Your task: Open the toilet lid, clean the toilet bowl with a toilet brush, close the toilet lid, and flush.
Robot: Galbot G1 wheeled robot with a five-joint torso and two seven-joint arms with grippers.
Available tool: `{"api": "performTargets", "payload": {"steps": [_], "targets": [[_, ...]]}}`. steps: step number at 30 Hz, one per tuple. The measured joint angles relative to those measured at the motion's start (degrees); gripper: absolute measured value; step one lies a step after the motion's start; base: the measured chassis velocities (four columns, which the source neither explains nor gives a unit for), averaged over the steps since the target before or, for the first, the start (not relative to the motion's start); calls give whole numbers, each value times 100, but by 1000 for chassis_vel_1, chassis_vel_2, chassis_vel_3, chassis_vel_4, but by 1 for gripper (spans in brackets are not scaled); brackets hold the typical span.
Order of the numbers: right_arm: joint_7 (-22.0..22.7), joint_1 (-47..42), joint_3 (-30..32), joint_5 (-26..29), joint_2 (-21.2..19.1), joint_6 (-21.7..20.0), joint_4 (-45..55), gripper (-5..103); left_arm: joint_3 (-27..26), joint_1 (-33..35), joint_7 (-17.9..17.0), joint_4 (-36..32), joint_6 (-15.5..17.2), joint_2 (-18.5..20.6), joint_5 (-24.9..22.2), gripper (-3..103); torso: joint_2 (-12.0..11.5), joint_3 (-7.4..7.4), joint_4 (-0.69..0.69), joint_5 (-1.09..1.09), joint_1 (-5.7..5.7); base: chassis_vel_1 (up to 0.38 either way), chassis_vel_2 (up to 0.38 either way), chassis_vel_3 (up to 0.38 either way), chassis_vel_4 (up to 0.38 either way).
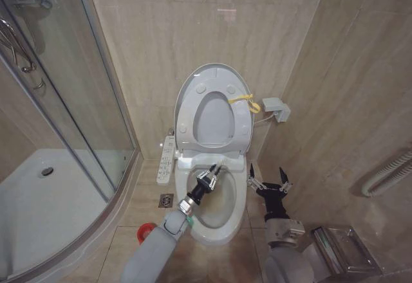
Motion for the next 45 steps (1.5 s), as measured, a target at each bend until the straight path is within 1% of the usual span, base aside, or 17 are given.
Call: {"api": "performTargets", "payload": {"steps": [2,3,6,7,11,12,15,16,18,19,23,27,28,31,36,38,45], "targets": [[0,0,0,0,0,0,0,100,-134,311,-224,-850,256,214,171,16,0,0,-2,0,0,0,0,0,0],[0,0,0,0,0,0,0,100,-134,311,-224,-850,256,214,171,16,0,0,-2,0,0,0,0,0,0],[0,0,0,0,0,0,0,100,-225,702,-375,-1748,524,434,253,16,0,0,-3,0,0,0,0,0,0],[0,0,0,0,0,0,0,100,-225,702,-375,-1748,524,434,253,16,0,0,-3,0,0,0,0,0,0],[0,0,0,0,0,0,0,100,-468,1326,-504,-2707,702,709,364,16,0,0,-2,-1,0,0,0,0,0],[0,0,0,0,0,0,0,100,-468,1326,-504,-2707,702,709,364,16,0,0,-2,-1,0,0,0,0,0],[0,0,0,0,0,0,0,100,-787,1857,-576,-3454,782,929,550,16,0,-1,-1,-1,0,0,0,0,0],[0,0,0,0,0,0,0,100,-787,1857,-576,-3454,782,929,550,16,0,-1,-1,-1,0,0,0,0,0],[0,0,0,0,0,0,0,100,-1015,2280,-718,-3970,830,1055,668,16,0,-1,-2,-1,-1,0,0,0,0],[0,0,0,0,0,0,0,100,-1015,2280,-718,-3970,830,1055,668,16,0,-1,-2,-1,-1,0,0,0,0],[0,0,0,0,1,0,0,100,-1298,2854,-870,-4535,916,1072,767,16,0,-1,-2,-1,-1,0,0,0,0],[0,0,0,0,1,0,0,100,-1830,3736,-1066,-5112,965,893,850,16,1,-1,-2,-1,-1,0,0,0,0],[0,0,0,0,1,0,0,100,-1830,3736,-1066,-5112,965,893,850,16,1,-1,-2,-1,-1,0,0,0,0],[0,1,0,0,0,0,0,100,-2338,4205,-1111,-5228,716,820,1047,16,1,-1,-2,-1,-1,0,0,0,0],[0,0,0,0,0,0,0,100,-2778,4460,-1210,-5140,507,756,1079,16,1,-1,-2,-1,-1,0,0,0,0],[0,0,0,0,1,0,0,100,-3013,4531,-1292,-4959,373,727,1027,16,0,-1,-2,0,0,0,0,0,0],[0,0,0,0,0,0,0,100,-3218,4388,-1469,-4181,33,681,740,16,0,0,-2,-1,0,0,0,0,0]]}}
